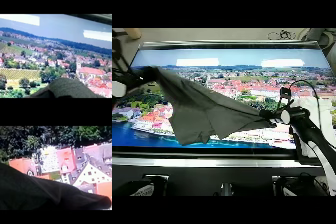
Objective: Fold the shirts.
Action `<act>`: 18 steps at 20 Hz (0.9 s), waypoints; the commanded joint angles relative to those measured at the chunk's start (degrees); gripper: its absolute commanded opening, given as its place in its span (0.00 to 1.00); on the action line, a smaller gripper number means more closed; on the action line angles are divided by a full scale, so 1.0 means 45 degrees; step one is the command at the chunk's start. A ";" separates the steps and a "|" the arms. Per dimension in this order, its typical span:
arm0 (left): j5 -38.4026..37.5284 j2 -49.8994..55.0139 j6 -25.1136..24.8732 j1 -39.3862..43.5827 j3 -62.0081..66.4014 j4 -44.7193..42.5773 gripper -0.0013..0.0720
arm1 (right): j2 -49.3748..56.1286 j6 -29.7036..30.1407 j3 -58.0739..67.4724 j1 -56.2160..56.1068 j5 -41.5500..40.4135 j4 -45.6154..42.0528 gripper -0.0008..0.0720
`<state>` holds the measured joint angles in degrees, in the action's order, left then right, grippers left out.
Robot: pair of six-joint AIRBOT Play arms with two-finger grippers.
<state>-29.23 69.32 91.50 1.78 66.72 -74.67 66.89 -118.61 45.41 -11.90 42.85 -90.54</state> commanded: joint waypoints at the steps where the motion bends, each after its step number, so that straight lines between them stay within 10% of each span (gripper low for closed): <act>1: 0.0189 0.0617 -0.0534 0.0102 -0.0316 0.0355 0.05 | 0.0821 -0.0806 0.0539 -0.0005 -0.0670 -0.0044 0.42; 2: -0.0165 0.0495 -0.1234 0.0010 -0.0141 0.0355 0.05 | 0.0792 -0.0015 0.1292 -0.0005 0.0194 -0.0034 0.84; 3: -0.0792 0.0359 -0.2011 -0.0097 0.0097 0.0355 0.05 | 0.0709 0.1166 0.2307 -0.0005 0.1389 -0.0039 0.92; 10: -0.6135 -0.0131 -0.3541 -0.0801 0.0894 -0.0097 0.05 | 0.0709 0.3784 0.6926 -0.0010 0.8165 0.3245 0.93; 14: -0.7091 -0.0209 -0.3478 -0.0801 0.0845 -0.0714 0.05 | 0.1457 0.3847 0.2463 -0.0835 0.5537 0.8937 0.91; 18: -0.7072 -0.0573 -0.3104 -0.0782 0.0845 -0.0695 0.05 | 0.3007 0.3449 0.1141 -0.2846 0.2866 0.9612 0.84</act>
<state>-59.31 67.64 76.75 -1.78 70.48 -77.32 76.36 -102.21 55.11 -19.62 64.25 -54.98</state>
